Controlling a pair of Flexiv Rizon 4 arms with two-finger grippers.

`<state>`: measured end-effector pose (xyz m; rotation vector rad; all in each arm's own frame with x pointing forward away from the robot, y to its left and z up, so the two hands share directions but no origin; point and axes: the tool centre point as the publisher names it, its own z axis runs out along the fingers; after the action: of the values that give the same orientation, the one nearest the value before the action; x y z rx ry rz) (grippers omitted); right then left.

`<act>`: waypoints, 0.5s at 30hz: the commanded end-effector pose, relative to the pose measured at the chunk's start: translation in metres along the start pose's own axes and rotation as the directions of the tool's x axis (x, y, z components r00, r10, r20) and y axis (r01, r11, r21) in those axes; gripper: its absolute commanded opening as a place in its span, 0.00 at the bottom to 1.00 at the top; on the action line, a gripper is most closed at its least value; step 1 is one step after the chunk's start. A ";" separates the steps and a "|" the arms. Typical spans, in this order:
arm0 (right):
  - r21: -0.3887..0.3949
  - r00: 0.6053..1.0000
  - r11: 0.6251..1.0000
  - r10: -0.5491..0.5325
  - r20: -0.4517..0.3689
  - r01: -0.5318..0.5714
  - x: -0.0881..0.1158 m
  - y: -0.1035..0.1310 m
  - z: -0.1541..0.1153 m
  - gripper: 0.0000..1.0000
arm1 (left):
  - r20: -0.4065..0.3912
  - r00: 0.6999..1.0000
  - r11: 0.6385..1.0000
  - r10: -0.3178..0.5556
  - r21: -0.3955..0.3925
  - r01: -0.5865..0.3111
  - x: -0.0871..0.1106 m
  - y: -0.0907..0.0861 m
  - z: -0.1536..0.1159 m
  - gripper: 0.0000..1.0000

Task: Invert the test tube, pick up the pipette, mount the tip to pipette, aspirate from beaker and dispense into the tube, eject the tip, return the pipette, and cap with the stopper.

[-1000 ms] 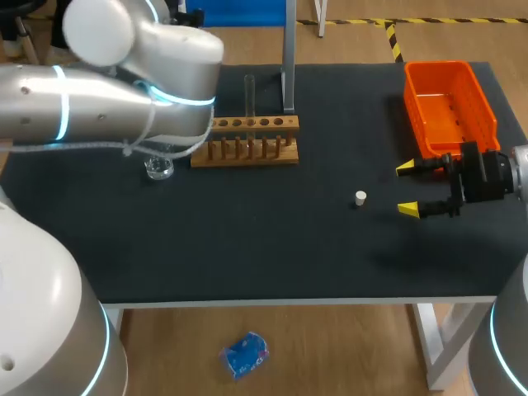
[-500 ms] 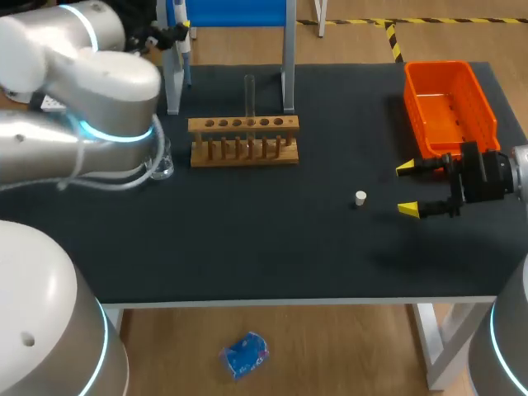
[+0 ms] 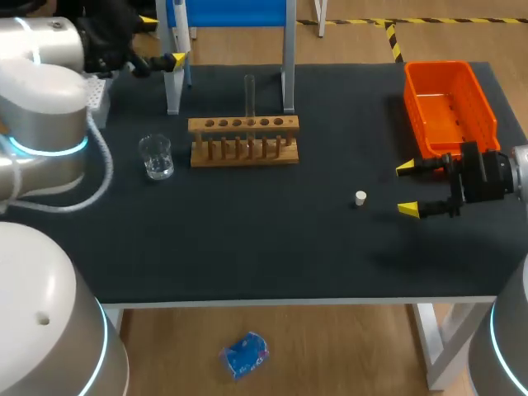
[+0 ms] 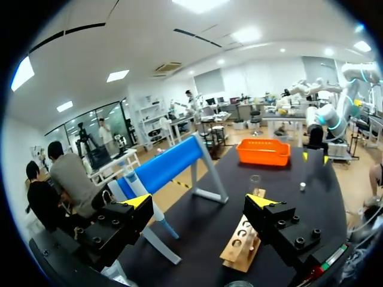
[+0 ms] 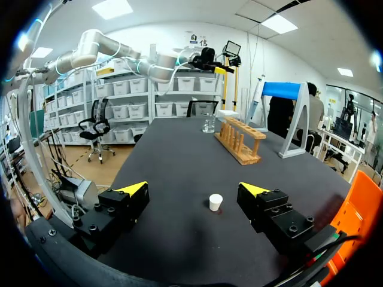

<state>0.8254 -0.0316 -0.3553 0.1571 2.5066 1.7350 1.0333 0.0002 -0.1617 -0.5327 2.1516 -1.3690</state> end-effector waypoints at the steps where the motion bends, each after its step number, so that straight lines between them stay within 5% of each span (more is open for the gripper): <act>1: 0.001 1.000 1.000 -0.001 0.001 0.001 0.001 0.000 0.000 1.00 | -0.301 0.954 1.000 0.001 0.001 -0.001 -0.003 0.000 -0.010 1.00; 8: 0.001 1.000 1.000 -0.001 0.001 0.001 0.001 0.000 0.000 1.00 | -0.320 0.947 1.000 -0.010 -0.016 0.005 0.001 0.002 0.002 1.00; 15: 0.001 1.000 1.000 -0.001 0.001 0.001 0.001 0.000 0.000 1.00 | -0.350 0.936 1.000 -0.029 -0.019 0.023 0.045 0.009 0.011 1.00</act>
<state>0.8254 -0.0316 -0.3553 0.1571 2.5066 1.7350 1.0066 -0.0283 -0.1777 -0.3724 2.4019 -1.5336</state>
